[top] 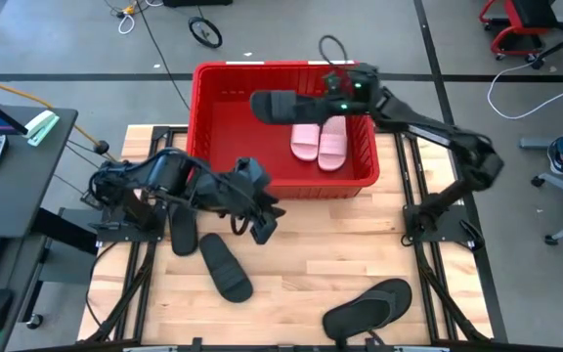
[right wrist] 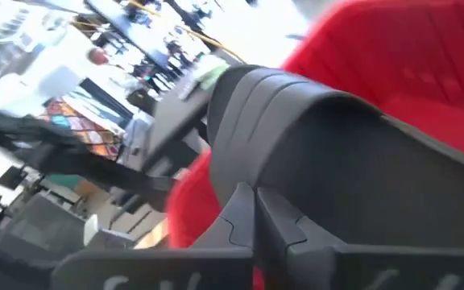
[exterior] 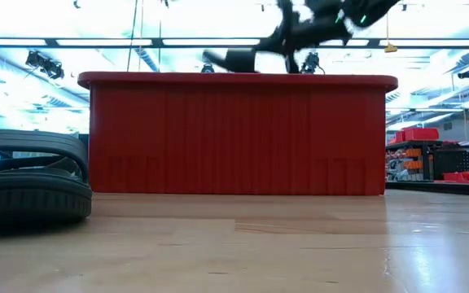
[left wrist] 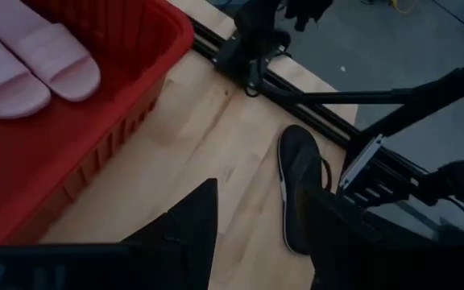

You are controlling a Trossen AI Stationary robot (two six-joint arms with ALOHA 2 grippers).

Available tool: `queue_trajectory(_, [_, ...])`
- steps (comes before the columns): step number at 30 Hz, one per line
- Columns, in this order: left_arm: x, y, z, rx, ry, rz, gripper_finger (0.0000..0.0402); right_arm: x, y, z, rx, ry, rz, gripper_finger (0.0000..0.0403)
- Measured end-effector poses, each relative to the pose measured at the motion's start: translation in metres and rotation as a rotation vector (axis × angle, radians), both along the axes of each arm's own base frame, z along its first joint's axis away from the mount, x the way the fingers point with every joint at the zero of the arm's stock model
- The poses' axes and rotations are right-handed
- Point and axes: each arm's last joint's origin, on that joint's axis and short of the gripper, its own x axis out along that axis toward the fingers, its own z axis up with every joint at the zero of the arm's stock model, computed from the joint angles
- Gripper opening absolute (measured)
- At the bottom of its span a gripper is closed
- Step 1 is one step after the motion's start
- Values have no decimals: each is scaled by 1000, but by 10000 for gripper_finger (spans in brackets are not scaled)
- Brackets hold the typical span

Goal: Pick and place slides into bin
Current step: Put the right black slide into the red bin

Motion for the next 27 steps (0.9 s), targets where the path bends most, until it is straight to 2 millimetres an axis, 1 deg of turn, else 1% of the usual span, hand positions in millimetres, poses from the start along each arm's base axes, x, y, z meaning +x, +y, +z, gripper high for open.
queue_trajectory(2, [1,5,0,1,2,13,172,11,-12,-21,45,34,-13,0])
queue_trajectory(5, [3,11,0,-2,-1,39,172,26,-24,-50,87,69,-10,0])
queue_trajectory(9, [4,16,0,-1,-2,59,172,47,-28,-80,150,78,32,0])
queue_trajectory(13, [4,17,0,-1,-1,61,172,66,-26,-101,177,52,48,0])
queue_trajectory(15, [4,17,0,-1,-2,60,172,74,-27,-108,189,24,53,0])
queue_trajectory(17, [4,17,0,0,-1,60,172,82,-32,-112,205,19,52,0])
queue_trajectory(22, [4,17,0,1,1,59,172,108,-44,-115,193,36,105,0])
queue_trajectory(24, [3,17,-1,4,7,58,172,119,-44,-114,168,73,166,0])
queue_trajectory(27, [3,17,-2,8,23,57,172,130,-47,-112,134,193,180,0])
